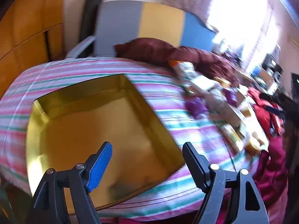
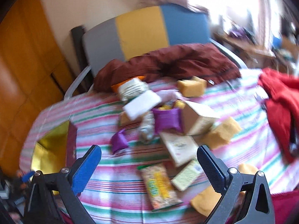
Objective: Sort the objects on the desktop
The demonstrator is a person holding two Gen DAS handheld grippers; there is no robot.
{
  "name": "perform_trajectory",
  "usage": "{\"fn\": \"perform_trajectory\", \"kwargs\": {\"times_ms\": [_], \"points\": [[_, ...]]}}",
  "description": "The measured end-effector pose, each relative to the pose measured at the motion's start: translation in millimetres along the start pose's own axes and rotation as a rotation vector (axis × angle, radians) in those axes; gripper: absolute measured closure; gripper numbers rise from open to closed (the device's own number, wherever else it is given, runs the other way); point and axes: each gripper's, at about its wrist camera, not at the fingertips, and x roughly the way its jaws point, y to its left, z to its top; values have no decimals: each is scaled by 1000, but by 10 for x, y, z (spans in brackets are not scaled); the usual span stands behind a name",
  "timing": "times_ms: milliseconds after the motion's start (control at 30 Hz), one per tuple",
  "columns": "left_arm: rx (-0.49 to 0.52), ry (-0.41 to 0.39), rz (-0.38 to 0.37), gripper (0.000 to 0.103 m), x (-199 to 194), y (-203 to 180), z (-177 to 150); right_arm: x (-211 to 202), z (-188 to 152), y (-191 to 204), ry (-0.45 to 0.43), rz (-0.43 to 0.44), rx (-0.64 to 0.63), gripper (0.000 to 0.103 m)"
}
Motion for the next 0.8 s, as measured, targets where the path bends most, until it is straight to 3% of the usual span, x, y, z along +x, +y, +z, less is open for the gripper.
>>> {"fn": "perform_trajectory", "kwargs": {"times_ms": [133,333,433,533,600,667,800], "points": [[113,35,-89,24,112,-364,56,50,62,-348,35,-23,75,0],[240,100,-210,24,353,-915,101,322,-10,-728,177,-69,156,19],[313,113,-219,24,481,-1167,105,434,-97,-672,282,-65,52,19],[384,161,-276,24,681,-1425,63,536,-188,-508,376,-56,-124,19],[393,198,-315,24,779,-1531,24,587,-230,-371,421,-51,-258,17],[390,233,-349,24,868,-1630,-15,654,-254,-281,458,-88,-361,6],[400,259,-362,24,931,-1707,-90,834,-208,-252,520,-117,-463,5]]}}
